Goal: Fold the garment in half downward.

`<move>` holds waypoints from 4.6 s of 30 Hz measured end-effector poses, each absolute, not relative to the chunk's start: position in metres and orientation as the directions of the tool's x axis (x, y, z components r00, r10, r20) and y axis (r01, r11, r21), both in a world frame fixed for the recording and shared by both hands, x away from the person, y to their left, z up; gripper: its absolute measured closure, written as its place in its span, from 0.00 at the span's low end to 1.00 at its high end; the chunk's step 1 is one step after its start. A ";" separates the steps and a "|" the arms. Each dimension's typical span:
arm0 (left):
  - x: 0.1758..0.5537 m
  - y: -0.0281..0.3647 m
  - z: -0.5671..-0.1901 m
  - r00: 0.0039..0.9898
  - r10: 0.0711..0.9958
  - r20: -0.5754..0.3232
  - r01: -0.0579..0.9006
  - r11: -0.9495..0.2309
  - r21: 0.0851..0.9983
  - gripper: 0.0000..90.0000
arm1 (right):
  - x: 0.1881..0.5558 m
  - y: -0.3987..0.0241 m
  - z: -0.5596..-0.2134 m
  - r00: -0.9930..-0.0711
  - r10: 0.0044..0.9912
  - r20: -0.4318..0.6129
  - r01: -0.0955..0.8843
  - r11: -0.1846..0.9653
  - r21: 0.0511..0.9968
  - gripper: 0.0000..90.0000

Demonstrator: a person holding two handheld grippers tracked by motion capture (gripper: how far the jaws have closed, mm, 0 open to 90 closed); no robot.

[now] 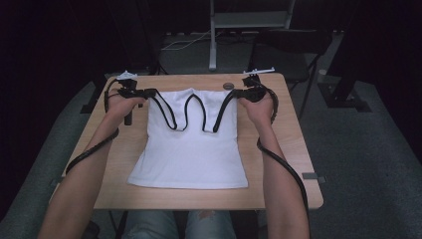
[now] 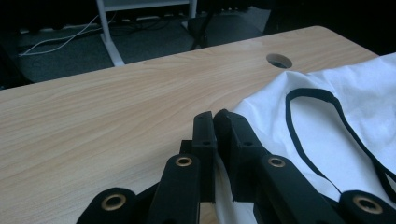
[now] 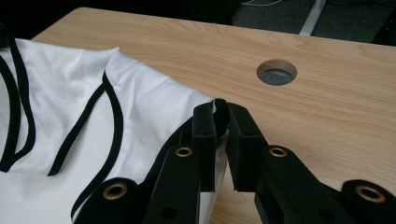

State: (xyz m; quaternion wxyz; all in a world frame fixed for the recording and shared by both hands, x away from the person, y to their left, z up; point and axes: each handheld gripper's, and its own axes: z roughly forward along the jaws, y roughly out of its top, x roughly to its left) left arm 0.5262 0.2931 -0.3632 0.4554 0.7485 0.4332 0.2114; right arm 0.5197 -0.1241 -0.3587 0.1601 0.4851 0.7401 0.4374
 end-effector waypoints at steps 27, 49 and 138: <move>0.465 0.315 -0.406 0.609 0.792 0.044 0.367 -0.331 0.869 0.92 | 0.474 -0.132 -0.414 -0.569 0.810 0.141 0.574 0.269 0.773 0.91; 0.421 0.319 -0.393 0.679 0.709 0.189 0.232 -0.452 0.861 0.92 | 0.422 -0.127 -0.398 -0.683 0.730 0.027 0.465 0.406 0.787 0.92; 0.326 0.327 -0.402 0.750 0.593 0.292 0.126 -0.562 0.818 0.92 | 0.338 -0.134 -0.389 -0.773 0.633 -0.048 0.350 0.488 0.800 0.93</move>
